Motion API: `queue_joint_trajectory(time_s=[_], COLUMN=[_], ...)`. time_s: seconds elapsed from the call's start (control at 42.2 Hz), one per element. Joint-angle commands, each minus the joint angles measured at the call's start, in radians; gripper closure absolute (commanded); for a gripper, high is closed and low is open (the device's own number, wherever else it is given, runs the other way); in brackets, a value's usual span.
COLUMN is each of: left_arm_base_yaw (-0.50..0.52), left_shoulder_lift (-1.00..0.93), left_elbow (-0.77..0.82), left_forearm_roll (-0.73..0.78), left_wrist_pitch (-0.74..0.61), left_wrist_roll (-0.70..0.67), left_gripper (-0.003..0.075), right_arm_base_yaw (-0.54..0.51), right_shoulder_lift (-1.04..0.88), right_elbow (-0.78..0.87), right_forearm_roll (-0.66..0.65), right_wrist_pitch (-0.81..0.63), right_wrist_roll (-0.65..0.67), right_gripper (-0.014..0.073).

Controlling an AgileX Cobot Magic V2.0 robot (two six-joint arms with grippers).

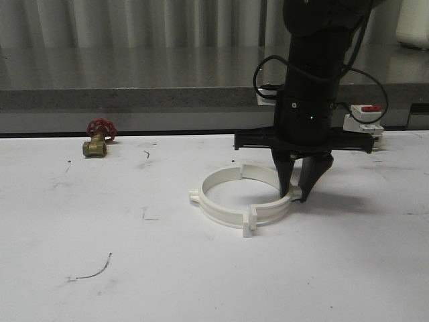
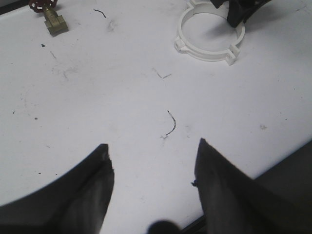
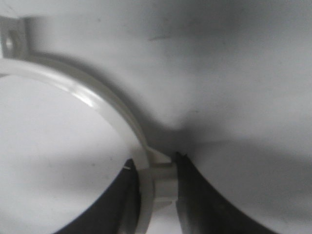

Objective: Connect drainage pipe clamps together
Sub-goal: 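Lower the held half and press its ends against the placed half, then open the right gripper and raise it away from the joined ring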

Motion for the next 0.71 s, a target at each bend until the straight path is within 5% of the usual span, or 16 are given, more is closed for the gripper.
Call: queue_joint_trajectory(time_s=[0.0,0.687], left_arm_base_yaw=[-0.007,-0.007], left_shoulder_lift=[-0.002,-0.002], left_elbow=[-0.026,-0.026], left_forearm_roll=[-0.009,-0.009], left_wrist_pitch=[-0.063,-0.063], left_wrist_roll=[-0.012,-0.012], left_gripper=[0.0358,0.0358], right_arm_base_yaw=[0.008,0.014], right_shoulder_lift=[-0.029,-0.031], right_elbow=[-0.018,-0.018], right_forearm_roll=[0.017,0.022], right_wrist_pitch=[-0.015,-0.026], right_wrist_roll=[-0.003,-0.003], right_gripper=[0.041,0.041])
